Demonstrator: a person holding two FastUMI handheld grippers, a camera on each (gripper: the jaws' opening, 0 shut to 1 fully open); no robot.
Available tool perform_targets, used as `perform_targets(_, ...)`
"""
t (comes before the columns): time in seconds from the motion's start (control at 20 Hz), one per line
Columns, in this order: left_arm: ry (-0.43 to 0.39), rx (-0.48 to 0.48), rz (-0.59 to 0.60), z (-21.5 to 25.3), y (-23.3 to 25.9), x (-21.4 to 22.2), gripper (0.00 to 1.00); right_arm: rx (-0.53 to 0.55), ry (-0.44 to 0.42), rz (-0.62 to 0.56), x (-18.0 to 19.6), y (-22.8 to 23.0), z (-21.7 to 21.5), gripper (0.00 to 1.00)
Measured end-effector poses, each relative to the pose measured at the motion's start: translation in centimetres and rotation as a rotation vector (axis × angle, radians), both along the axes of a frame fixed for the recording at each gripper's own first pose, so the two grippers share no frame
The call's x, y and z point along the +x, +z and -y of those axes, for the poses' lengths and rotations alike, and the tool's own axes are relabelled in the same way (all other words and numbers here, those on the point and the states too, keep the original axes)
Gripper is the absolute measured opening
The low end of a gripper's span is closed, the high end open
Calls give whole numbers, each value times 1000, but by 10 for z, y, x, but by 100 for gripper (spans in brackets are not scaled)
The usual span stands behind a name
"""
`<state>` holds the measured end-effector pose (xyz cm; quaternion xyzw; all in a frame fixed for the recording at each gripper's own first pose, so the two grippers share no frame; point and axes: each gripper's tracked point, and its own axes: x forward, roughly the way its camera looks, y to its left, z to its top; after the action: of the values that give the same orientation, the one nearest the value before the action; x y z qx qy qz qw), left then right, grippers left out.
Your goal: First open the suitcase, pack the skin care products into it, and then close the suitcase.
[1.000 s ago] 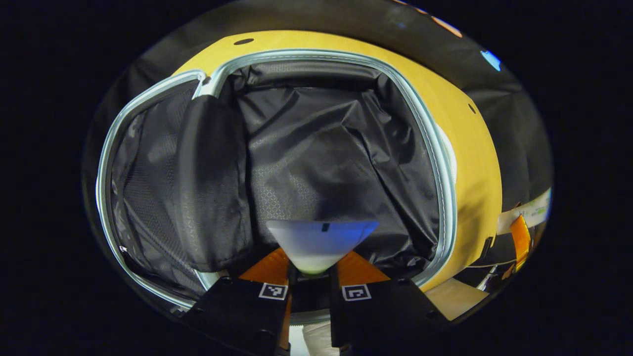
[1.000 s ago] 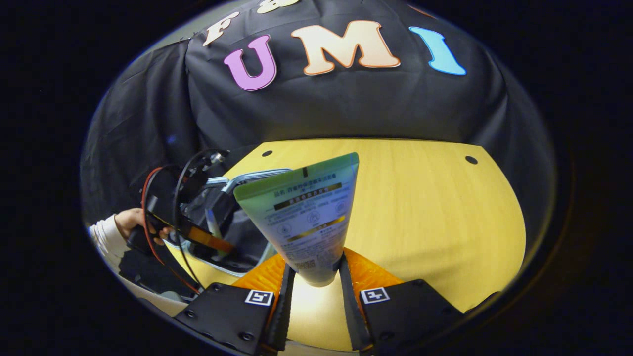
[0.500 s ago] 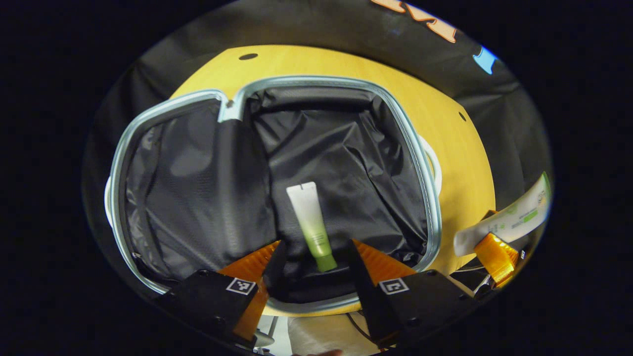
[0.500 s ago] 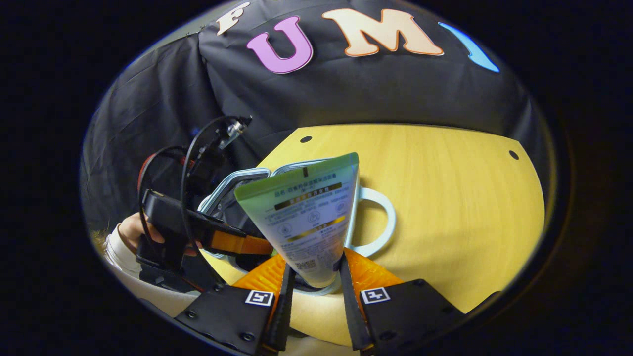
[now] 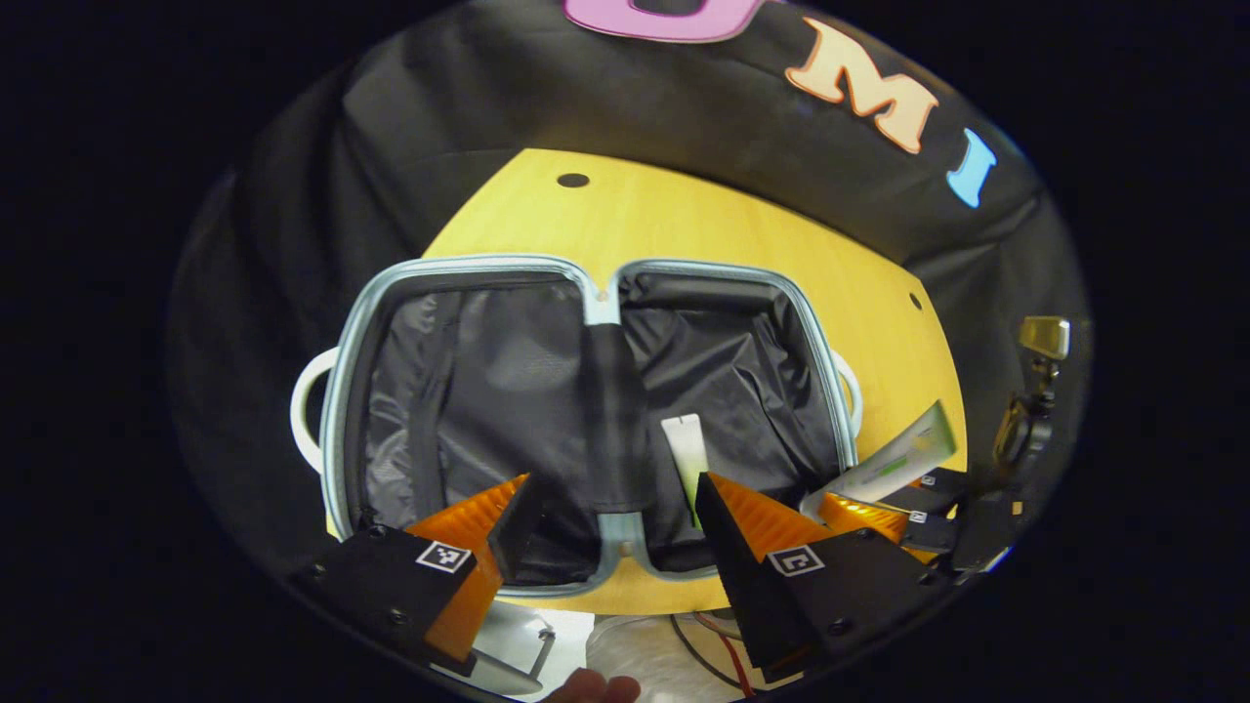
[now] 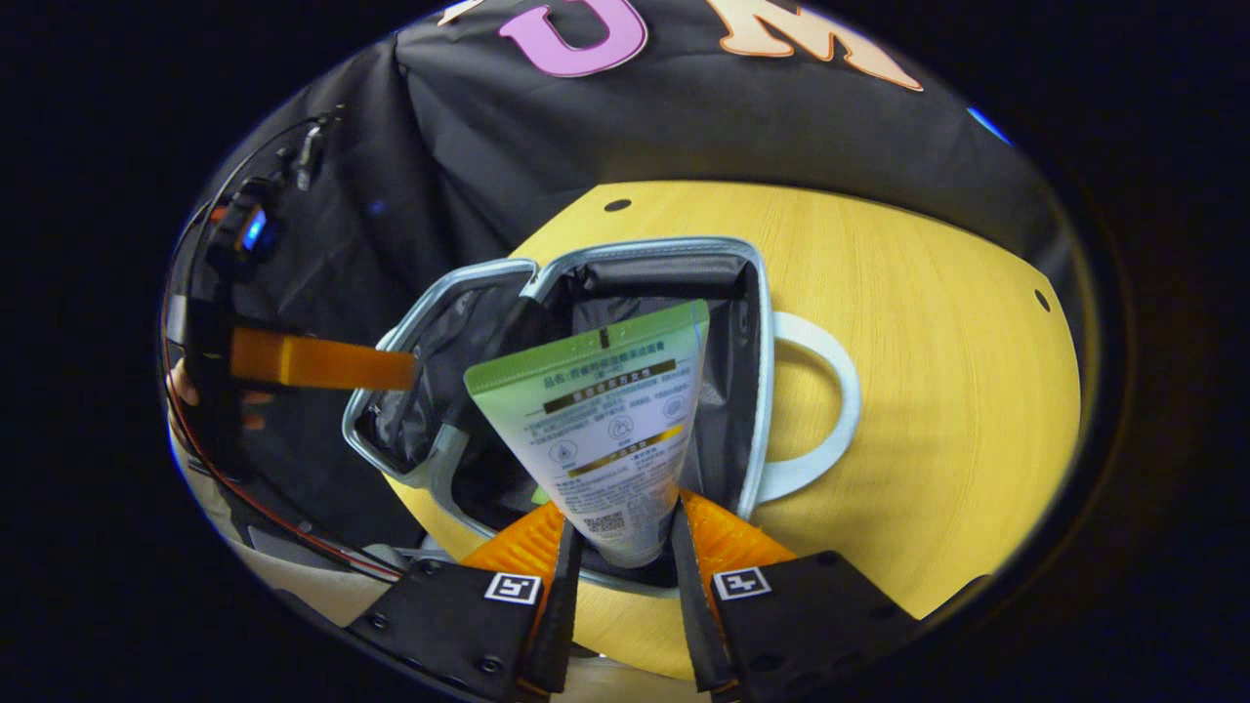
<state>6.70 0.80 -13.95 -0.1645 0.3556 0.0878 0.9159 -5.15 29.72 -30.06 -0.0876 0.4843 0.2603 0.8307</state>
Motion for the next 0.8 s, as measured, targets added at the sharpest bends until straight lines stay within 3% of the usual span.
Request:
perform_targets(0.3,187,7,30,-89,8,-46,94,-88,11,-44,-6,-35,-8,49)
perform_targets(0.55,335,-7,33,-148,6,-76,94,-67,-9,-26,-2,-35,-17,51)
perform_targets(0.6,352,-10,38,-157,4,-80,94,-64,-8,-27,-3,-33,-17,68)
perform_targets(0.7,396,-6,31,-174,-3,-86,94,-47,-6,-11,-1,-25,-19,72)
perform_targets(0.75,417,-5,26,-183,-7,-89,94,-22,-9,9,1,-16,-24,79)
perform_targets(0.8,435,-7,23,-192,-11,-92,94,7,-13,28,3,-8,-27,94)
